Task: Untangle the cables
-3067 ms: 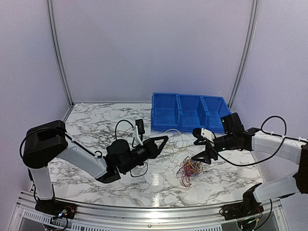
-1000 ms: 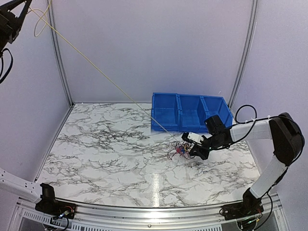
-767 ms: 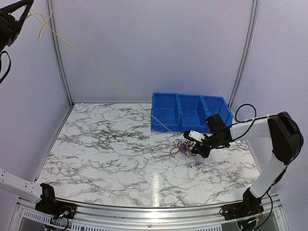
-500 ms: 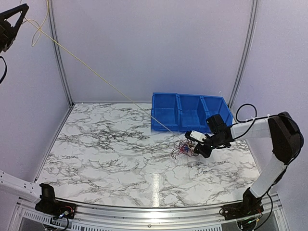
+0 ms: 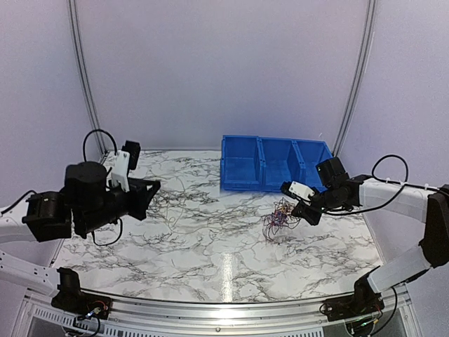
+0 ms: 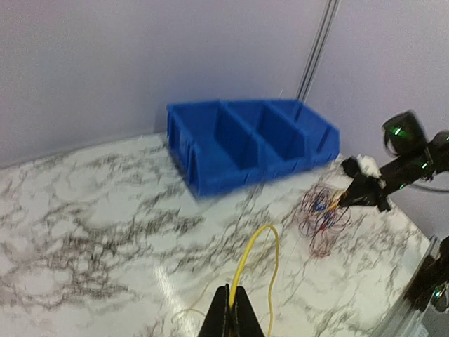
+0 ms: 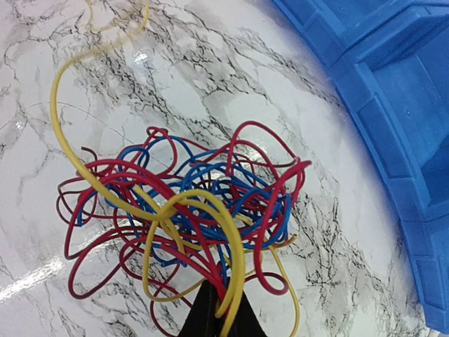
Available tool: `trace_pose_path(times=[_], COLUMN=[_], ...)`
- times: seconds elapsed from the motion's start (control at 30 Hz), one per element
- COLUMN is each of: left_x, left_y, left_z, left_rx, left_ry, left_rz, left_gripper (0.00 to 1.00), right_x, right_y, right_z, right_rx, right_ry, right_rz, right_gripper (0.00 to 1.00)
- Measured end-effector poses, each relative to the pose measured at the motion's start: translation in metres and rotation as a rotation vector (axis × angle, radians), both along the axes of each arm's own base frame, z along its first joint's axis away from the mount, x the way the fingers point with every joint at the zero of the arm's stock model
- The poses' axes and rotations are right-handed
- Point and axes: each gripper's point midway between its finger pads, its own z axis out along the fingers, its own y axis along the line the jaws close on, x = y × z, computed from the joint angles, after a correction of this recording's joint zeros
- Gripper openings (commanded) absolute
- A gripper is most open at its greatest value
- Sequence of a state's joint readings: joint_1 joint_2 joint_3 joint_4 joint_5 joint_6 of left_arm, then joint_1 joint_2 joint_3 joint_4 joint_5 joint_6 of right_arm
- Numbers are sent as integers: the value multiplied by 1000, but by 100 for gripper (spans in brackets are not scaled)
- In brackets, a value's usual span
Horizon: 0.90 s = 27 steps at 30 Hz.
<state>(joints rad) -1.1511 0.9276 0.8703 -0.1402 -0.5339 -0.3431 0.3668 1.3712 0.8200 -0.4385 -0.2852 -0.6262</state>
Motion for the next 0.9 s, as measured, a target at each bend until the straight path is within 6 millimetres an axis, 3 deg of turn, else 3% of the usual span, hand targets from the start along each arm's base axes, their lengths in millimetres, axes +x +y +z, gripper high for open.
trace_pose_path(times=[0.03,0.07,0.13,0.17,0.27,0.33,0.47,0.63,0.77,0.9], left_x=[-2,-4,-8,-11,-19,-22,-22,-12,-9,-8], left_y=[3,8,20,24,31,30,16,-36,-97,-151], left_z=[-22,-43,-78,-91,-118,-122,-108,-95,-115,-147], left_rx=[25,44,73,84,128,144,176,233,292,344], left_ry=[42,85,159,188,264,286,286,267,251,211], left_rz=[9,22,48,52,51,36,-10,-123,-301,-473], left_gripper=[0,11,47,57,72,80,81,79,79,80], right_x=[-2,-5,-11,-13,-19,-22,-25,-27,-29,-32], right_y=[2,4,9,10,14,14,15,18,20,17], right_z=[2,2,-1,-3,-10,-14,-12,7,17,11], right_rx=[2,0,-5,-7,-14,-17,-10,24,53,70], right_ry=[-2,1,12,18,47,62,71,25,-12,6], right_rz=[11,23,49,57,80,86,97,112,124,116], right_gripper=[11,13,19,22,31,35,39,44,45,45])
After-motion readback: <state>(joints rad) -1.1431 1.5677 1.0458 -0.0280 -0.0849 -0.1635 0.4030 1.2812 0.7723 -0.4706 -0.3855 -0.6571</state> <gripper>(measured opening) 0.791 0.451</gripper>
